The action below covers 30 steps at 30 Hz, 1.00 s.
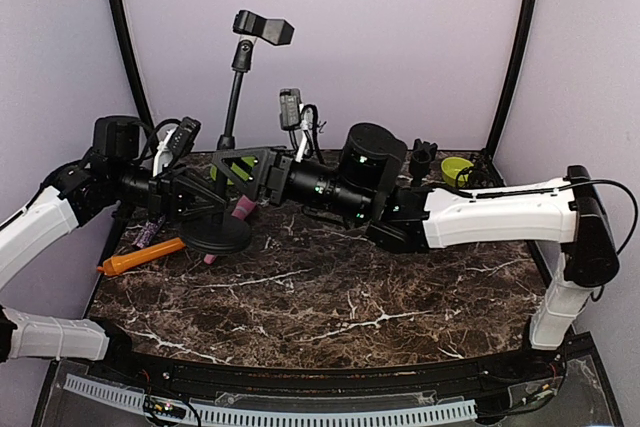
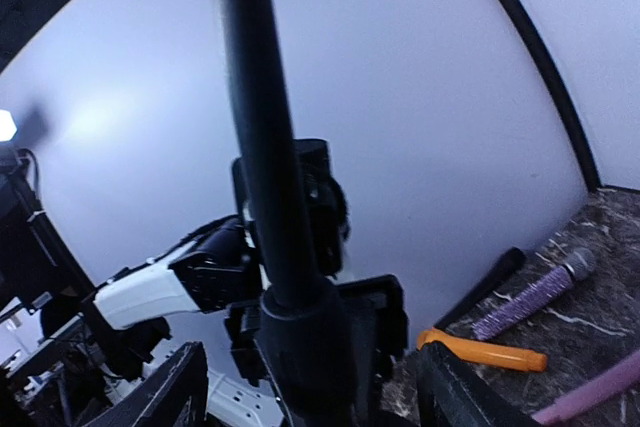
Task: Remove the microphone from the stand
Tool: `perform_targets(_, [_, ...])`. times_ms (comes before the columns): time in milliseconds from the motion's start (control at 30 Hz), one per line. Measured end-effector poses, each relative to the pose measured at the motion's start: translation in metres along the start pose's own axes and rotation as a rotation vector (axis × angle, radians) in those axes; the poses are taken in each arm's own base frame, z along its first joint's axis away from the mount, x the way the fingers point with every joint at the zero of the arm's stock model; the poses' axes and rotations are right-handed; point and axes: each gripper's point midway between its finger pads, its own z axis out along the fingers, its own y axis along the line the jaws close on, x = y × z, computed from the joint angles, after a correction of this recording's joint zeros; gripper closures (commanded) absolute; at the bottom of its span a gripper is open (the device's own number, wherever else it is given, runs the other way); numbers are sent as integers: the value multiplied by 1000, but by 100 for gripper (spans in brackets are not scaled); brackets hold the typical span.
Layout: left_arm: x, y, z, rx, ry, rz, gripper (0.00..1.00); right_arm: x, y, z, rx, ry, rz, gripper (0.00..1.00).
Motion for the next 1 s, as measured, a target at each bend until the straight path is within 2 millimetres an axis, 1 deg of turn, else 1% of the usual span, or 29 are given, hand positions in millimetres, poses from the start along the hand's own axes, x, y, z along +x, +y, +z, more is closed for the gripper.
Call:
perform_targets(133, [2, 13, -4, -122, -8, 71, 100, -2, -29, -5, 238, -10, -67, 37])
perform_targets(233, [6, 24, -9, -220, -18, 102, 100, 1, -38, -7, 340, -1, -112, 39])
perform_targets(367, [4, 37, -12, -297, -28, 130, 100, 1, -41, -1, 390, 2, -156, 43])
perform_targets(500, [7, 47, -14, -345, -27, 140, 100, -1, -42, 7, 402, 7, -183, 48])
perform_targets(700, [9, 53, -15, -371, -24, 145, 100, -2, -45, 18, 409, 11, -207, 59])
perform_targets(800, [8, 54, -16, -377, -27, 151, 100, -1, -47, 22, 416, 21, -212, 69])
perform_targets(933, [7, 54, -16, -378, -31, 154, 100, 1, -49, 23, 422, 30, -225, 90])
perform_targets(1000, [8, 55, -16, -380, -30, 144, 100, 0, -50, 22, 429, 31, -236, 98])
